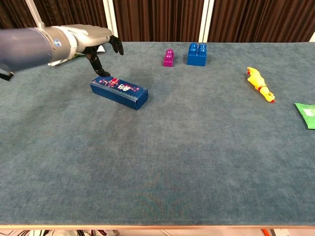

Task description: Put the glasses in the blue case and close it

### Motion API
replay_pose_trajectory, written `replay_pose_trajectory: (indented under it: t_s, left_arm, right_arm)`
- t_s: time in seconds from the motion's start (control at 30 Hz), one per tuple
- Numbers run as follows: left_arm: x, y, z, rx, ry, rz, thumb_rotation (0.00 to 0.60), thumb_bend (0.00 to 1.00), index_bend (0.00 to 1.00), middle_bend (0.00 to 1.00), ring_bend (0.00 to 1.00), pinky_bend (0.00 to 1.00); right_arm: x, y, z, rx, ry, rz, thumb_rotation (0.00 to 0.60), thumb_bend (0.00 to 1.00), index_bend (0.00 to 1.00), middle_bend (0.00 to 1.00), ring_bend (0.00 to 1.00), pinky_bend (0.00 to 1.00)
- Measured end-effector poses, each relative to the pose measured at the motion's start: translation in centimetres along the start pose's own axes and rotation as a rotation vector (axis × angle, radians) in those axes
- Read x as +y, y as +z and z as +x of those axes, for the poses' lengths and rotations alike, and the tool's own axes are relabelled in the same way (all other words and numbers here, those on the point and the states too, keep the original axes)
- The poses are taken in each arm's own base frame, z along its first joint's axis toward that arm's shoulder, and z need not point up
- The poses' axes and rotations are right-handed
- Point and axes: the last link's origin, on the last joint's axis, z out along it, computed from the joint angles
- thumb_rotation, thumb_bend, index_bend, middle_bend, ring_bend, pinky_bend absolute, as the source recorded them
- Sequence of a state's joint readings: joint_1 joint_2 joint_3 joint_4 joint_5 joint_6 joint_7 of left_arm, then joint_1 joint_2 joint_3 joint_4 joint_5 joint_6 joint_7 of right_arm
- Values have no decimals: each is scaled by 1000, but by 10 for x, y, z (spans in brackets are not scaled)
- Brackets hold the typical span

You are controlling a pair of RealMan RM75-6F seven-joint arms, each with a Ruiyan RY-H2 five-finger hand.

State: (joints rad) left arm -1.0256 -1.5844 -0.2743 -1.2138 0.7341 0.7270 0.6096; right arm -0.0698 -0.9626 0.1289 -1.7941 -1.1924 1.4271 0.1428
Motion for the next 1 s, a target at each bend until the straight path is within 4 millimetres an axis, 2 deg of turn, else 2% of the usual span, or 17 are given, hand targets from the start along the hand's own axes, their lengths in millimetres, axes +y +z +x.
replay_pose_trajectory:
  t_s: [0.3,0.77,1.0]
  left_arm:
    - [-13,-2,-5,-171,46,-66,600,240,226,147,32,7]
    - [6,12,-13,-143,64,-104,600,242,239,163,32,8]
    - [11,20,-21,-157,98,-110,600,252,248,209,32,8]
  right_arm:
    - [0,0,0,0,-1,-4,600,167,0,25,126,237]
    - [0,1,0,-1,5,-7,600,169,0,25,126,237]
    - [1,1,0,-2,5,-7,600,170,0,25,126,237]
